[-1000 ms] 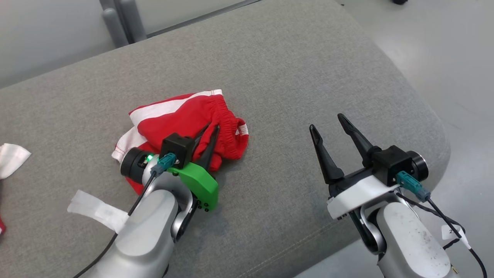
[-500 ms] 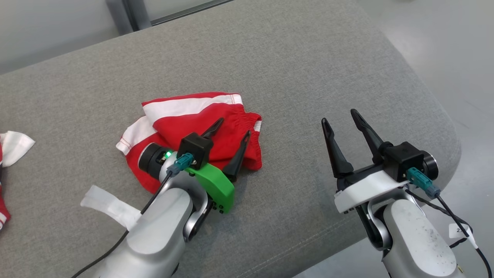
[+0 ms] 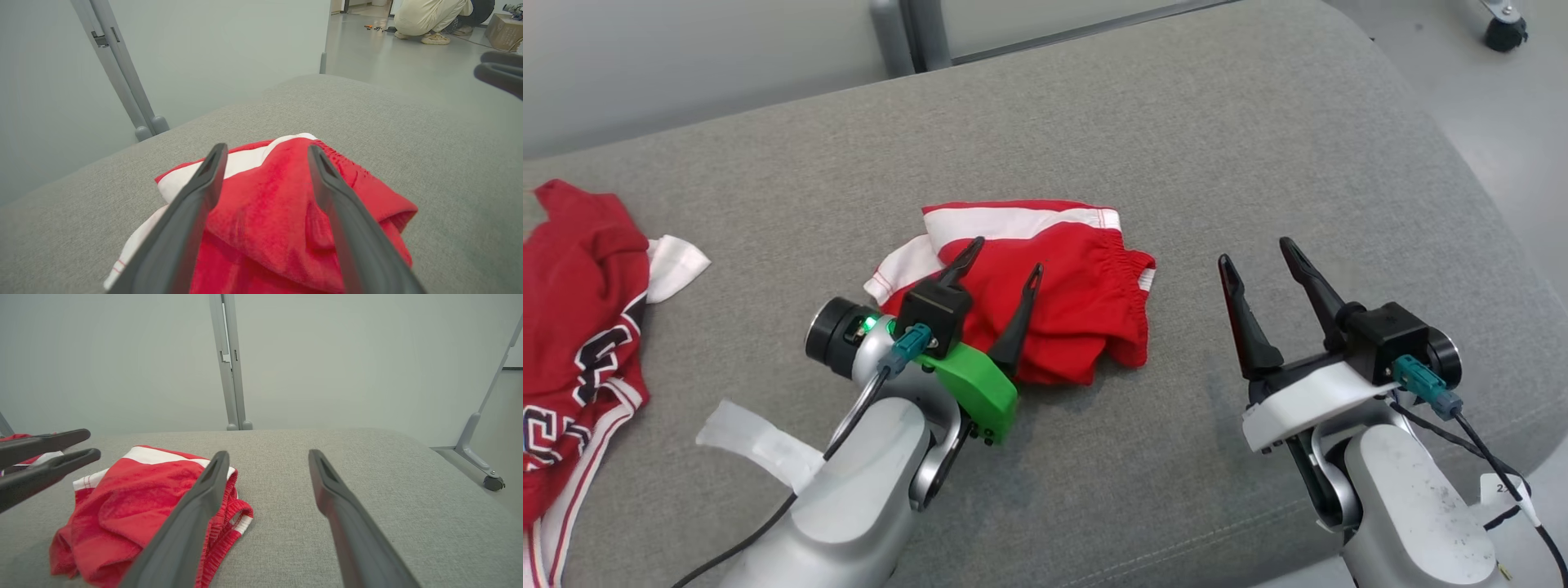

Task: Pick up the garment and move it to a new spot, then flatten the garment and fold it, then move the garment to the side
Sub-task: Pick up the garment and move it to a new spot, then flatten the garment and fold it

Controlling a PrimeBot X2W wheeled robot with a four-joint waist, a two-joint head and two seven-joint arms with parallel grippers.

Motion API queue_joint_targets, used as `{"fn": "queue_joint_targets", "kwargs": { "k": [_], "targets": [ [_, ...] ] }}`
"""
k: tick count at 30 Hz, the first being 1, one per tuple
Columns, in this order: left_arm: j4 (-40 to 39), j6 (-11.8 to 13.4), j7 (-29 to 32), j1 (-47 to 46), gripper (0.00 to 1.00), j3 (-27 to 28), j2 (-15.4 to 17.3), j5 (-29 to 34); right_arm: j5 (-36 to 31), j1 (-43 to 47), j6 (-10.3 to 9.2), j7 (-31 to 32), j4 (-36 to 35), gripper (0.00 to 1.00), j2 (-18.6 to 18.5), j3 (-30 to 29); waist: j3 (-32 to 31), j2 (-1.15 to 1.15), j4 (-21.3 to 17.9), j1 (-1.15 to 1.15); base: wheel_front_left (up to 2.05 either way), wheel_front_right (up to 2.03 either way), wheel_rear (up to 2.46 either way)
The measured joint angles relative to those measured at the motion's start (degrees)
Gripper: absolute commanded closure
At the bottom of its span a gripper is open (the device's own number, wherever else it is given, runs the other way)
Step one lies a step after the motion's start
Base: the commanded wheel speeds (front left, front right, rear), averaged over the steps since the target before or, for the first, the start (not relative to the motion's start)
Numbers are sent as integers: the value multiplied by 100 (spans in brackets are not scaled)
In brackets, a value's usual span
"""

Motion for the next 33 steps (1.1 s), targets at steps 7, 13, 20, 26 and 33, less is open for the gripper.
{"fn": "queue_joint_targets", "kwargs": {
  "k": [7,13,20,26,33],
  "targets": [
    [-250,126,0,488,0,199,3,-11,130,160,107,0,506,0,-69,-42,-173,0,418,0,0,0,0],
    [-487,218,0,865,0,363,8,-8,182,156,160,2,1014,0,-224,-59,-241,0,793,0,0,0,0],
    [-893,241,-12,948,0,433,11,89,600,-349,278,188,1368,0,-196,-333,-180,0,1218,0,0,0,0],
    [-1230,241,-15,954,0,446,11,154,1433,-745,411,613,1878,0,-119,-772,-29,0,1597,0,0,0,0],
    [-1447,244,-15,1004,0,553,11,347,1823,-1287,499,1047,2229,0,-121,-837,192,0,1857,0,0,0,0]
  ]
}}
